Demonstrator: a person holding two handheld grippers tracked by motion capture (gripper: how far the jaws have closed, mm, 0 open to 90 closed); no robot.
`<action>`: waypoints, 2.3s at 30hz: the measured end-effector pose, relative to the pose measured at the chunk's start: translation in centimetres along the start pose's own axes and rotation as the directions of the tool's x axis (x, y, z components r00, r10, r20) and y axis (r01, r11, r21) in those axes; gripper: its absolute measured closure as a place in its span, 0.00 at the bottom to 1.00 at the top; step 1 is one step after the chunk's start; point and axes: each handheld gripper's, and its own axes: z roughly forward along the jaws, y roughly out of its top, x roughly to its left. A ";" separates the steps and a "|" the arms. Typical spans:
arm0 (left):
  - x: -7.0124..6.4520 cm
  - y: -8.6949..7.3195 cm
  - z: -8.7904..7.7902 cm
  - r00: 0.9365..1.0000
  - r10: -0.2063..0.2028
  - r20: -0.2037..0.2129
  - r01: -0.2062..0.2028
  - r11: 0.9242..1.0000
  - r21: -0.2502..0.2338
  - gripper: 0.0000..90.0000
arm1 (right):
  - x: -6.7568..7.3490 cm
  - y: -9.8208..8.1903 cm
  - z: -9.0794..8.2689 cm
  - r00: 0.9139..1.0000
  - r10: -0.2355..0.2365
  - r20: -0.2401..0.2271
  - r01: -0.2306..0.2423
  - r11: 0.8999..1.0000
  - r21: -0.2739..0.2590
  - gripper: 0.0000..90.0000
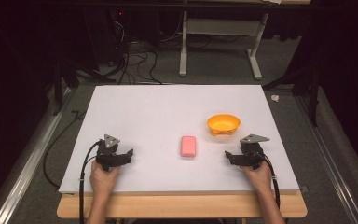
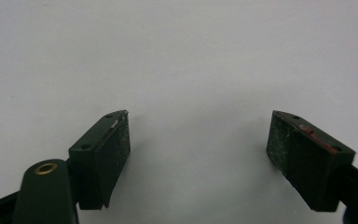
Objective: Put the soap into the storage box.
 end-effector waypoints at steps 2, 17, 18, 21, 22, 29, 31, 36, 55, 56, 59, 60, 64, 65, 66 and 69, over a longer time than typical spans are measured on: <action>0.0 0.0 0.0 1.000 -0.002 0.002 0.002 1.000 0.000 0.24 | 0.0 0.0 0.0 1.000 0.000 0.001 0.000 1.000 0.001 0.25; 0.0 0.0 0.0 1.000 0.001 -0.001 -0.001 1.000 -0.001 0.24 | 0.0 0.1 0.0 1.000 0.001 -0.002 -0.001 1.000 0.004 0.24; 0.0 0.0 0.0 1.000 0.000 -0.001 0.000 1.000 0.000 0.24 | 0.0 0.1 0.0 1.000 0.003 -0.003 -0.003 1.000 0.005 0.24; 0.0 0.0 0.0 1.000 0.001 -0.001 -0.001 1.000 0.000 0.24 | 0.0 0.1 0.0 1.000 0.003 -0.004 -0.003 1.000 0.007 0.24; 0.0 0.0 0.0 1.000 0.001 -0.001 -0.001 1.000 0.000 0.24 | 0.0 0.1 0.0 1.000 0.002 -0.005 -0.002 1.000 0.007 0.24; 0.0 0.0 0.0 1.000 -0.002 -0.001 0.002 1.000 -0.001 0.24 | 0.0 0.1 0.0 1.000 -0.001 -0.001 0.001 1.000 0.010 0.24; 0.0 0.0 0.0 1.000 -0.001 -0.001 0.001 1.000 0.000 0.24 | 0.1 0.1 0.0 1.000 -0.001 0.008 0.001 1.000 0.011 0.23; 0.0 0.0 0.0 1.000 -0.003 0.001 0.003 1.000 0.001 0.24 | 0.3 0.3 -0.4 1.000 0.004 -0.011 -0.004 1.000 0.004 0.20; 0.0 0.0 0.0 1.000 -0.002 0.000 0.002 1.000 0.001 0.24 | 2.7 2.1 -1.5 0.983 -0.071 -0.171 0.053 0.993 -0.109 0.18; 0.0 0.0 0.0 1.000 -0.002 0.001 0.002 1.000 0.001 0.24 | 2.7 2.2 -1.5 0.981 -0.079 -0.176 0.059 0.992 -0.113 0.18; 0.0 0.0 0.0 1.000 -0.002 0.000 0.002 1.000 0.001 0.24 | 2.9 2.4 -1.4 0.980 -0.084 -0.182 0.063 0.991 -0.120 0.18; 0.0 0.0 0.0 1.000 -0.003 0.001 0.003 1.000 0.001 0.24 | 3.0 2.5 -1.4 0.979 -0.088 -0.183 0.067 0.991 -0.120 0.18; 0.0 0.0 0.0 1.000 -0.002 0.001 0.002 1.000 0.001 0.24 | 3.4 3.0 -1.2 0.975 -0.104 -0.197 0.081 0.989 -0.121 0.17; 0.0 0.0 0.0 1.000 -0.002 0.001 0.002 1.000 0.001 0.24 | 3.5 3.2 -1.2 0.973 -0.111 -0.201 0.087 0.989 -0.123 0.17; 0.0 0.0 0.0 1.000 -0.003 0.002 0.003 1.000 0.003 0.24 | 3.7 3.3 -1.1 0.971 -0.121 -0.204 0.096 0.987 -0.125 0.16; 0.0 0.0 0.0 1.000 -0.003 0.002 0.003 1.000 0.003 0.24 | 4.2 3.8 -0.9 0.966 -0.145 -0.216 0.118 0.984 -0.135 0.16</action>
